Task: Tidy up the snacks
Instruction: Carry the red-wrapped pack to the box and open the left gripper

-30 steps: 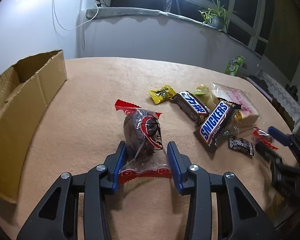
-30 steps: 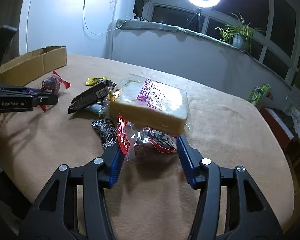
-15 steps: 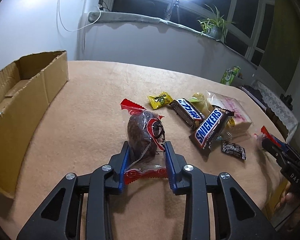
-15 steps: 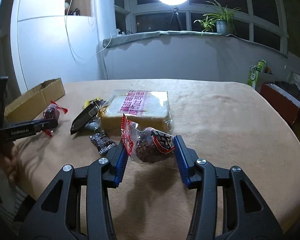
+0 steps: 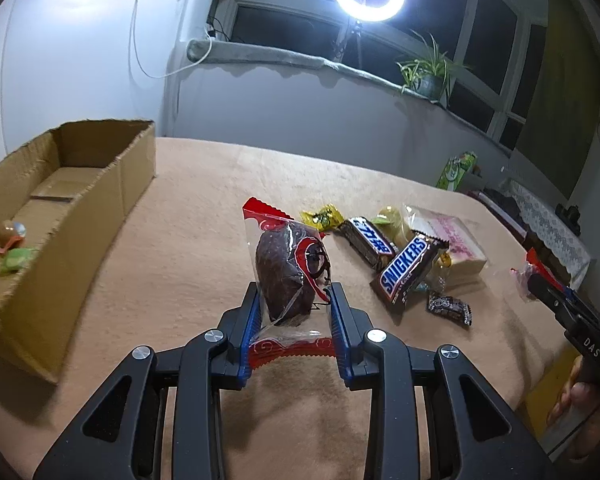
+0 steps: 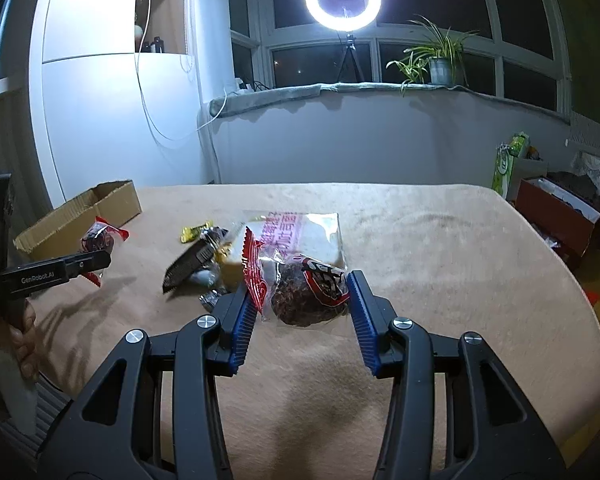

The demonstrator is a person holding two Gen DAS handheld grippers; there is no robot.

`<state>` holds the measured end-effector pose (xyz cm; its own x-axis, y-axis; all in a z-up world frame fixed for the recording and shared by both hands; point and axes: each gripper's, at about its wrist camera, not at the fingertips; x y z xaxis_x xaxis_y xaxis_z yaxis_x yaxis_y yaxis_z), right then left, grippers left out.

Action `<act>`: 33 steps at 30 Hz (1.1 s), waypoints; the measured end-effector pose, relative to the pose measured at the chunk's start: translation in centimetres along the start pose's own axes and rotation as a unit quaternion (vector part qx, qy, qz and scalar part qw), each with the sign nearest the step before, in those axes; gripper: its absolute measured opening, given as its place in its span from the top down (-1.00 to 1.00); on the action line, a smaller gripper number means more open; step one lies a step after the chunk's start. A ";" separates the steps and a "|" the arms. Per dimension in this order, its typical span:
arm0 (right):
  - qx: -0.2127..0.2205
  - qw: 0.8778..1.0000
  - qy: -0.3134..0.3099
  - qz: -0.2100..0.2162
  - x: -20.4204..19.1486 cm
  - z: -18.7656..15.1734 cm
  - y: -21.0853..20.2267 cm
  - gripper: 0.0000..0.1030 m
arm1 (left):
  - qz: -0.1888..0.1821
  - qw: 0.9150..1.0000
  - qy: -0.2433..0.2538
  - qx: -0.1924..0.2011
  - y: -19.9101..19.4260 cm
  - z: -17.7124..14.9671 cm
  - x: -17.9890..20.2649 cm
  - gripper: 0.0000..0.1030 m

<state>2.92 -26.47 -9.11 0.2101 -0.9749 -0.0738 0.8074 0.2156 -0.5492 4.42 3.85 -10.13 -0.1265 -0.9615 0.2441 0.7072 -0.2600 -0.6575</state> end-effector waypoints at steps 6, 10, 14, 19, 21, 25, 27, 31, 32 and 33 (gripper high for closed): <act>0.004 1.000 -0.008 0.005 -1.3 0.8 -0.3 0.10 | 0.000 1.000 -0.006 0.019 -1.7 0.1 -0.4 0.41; 0.007 1.000 -0.019 0.009 -2.8 1.6 -0.3 0.10 | 0.000 0.999 -0.009 0.035 -2.9 0.4 -0.9 0.41; 0.009 0.999 -0.037 0.015 -4.8 2.5 -0.2 0.10 | 0.000 0.998 -0.020 0.054 -4.3 0.8 -2.1 0.41; 0.009 0.998 -0.062 0.029 -7.9 3.7 0.3 0.10 | 0.005 0.997 -0.038 0.074 -5.7 1.1 -4.1 0.41; 0.009 0.996 -0.075 0.038 -9.6 4.2 0.7 0.10 | 0.007 0.995 -0.048 0.082 -6.3 1.1 -5.3 0.41; 0.011 0.992 -0.104 0.067 -13.8 5.1 1.5 0.10 | 0.021 0.992 -0.073 0.098 -7.7 0.7 -8.1 0.41; 0.012 0.990 -0.118 0.081 -15.6 5.4 1.8 0.10 | 0.027 0.990 -0.087 0.105 -8.3 0.4 -9.4 0.41; 0.015 0.982 -0.146 0.116 -20.1 6.1 2.7 0.10 | 0.044 0.986 -0.110 0.113 -9.4 -0.4 -12.0 0.41; 0.017 0.980 -0.154 0.126 -21.3 6.3 2.9 0.10 | 0.048 0.986 -0.115 0.114 -9.6 -0.5 -12.5 0.41; 0.019 0.977 -0.161 0.136 -22.6 6.4 3.1 0.10 | 0.051 0.985 -0.119 0.115 -9.7 -0.6 -13.0 0.41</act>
<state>4.23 -3.46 -3.79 0.5770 -0.8147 0.0569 0.7164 0.4715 -0.5142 -1.27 18.82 -7.36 0.1008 -0.9264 0.3628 0.8505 -0.1090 -0.5146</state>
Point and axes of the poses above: each gripper's, at about its wrist camera, not at the fingertips, and y roughly the way its jaws point, x to its right, z to its top, and after that the axes turned 7 degrees about -x, right-handed
